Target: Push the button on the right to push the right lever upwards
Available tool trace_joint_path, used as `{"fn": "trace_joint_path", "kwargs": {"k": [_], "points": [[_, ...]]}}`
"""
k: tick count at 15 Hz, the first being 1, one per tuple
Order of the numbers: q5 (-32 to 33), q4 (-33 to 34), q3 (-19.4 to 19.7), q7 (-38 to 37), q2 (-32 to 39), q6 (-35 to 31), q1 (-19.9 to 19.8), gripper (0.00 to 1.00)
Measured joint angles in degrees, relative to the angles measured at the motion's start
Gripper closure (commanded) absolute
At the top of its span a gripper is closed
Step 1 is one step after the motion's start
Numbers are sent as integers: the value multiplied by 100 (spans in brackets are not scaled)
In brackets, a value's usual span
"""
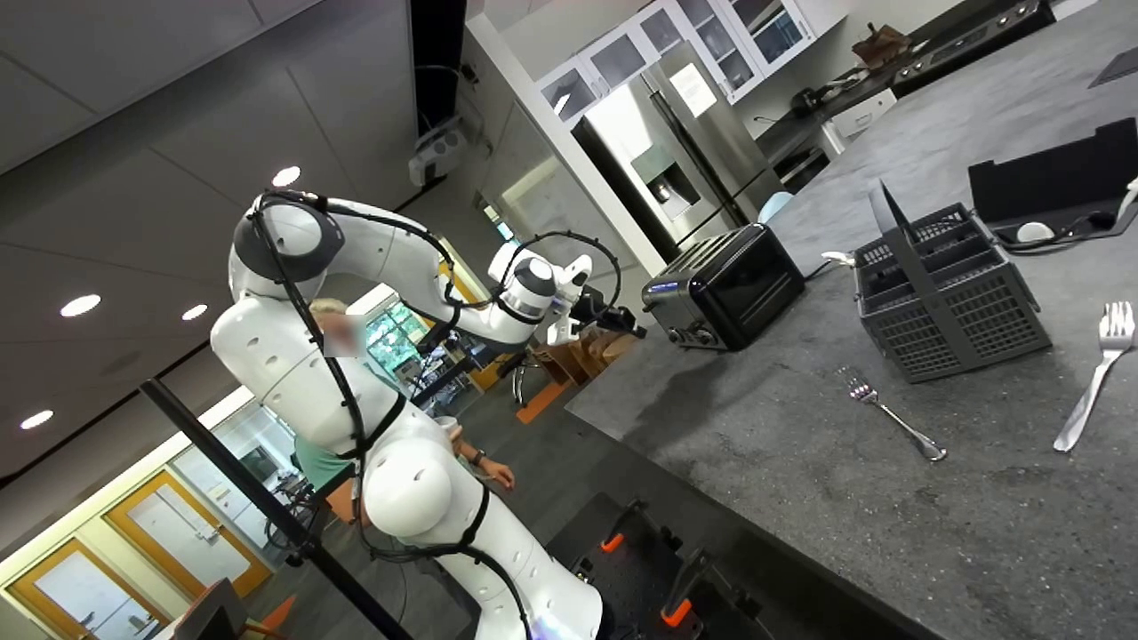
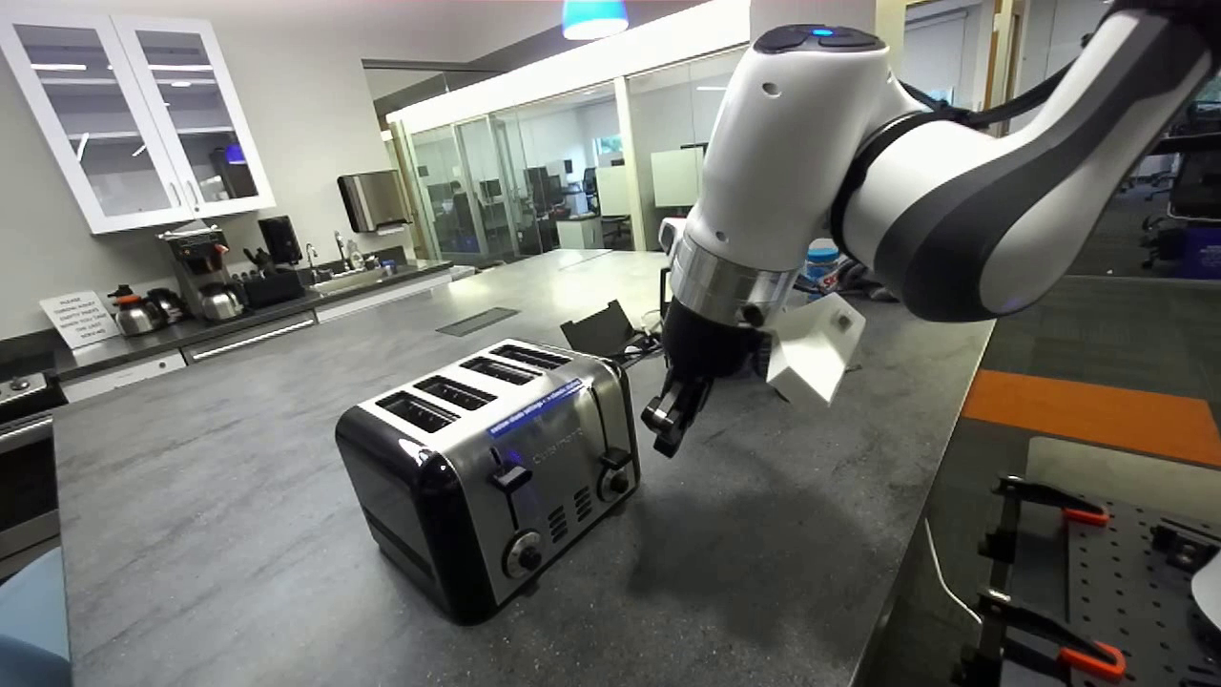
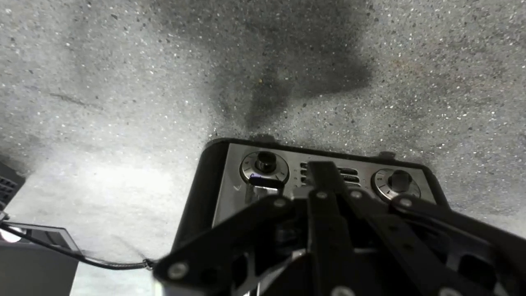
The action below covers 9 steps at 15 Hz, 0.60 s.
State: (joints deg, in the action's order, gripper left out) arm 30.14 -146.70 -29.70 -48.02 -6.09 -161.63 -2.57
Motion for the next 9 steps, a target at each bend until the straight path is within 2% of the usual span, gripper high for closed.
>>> {"fn": "trace_joint_path", "kwargs": {"k": [4, 9], "points": [[668, 374, -9, -372, 544, 1, -49, 100], [785, 643, -8, -401, 1102, 1, -43, 99]]}}
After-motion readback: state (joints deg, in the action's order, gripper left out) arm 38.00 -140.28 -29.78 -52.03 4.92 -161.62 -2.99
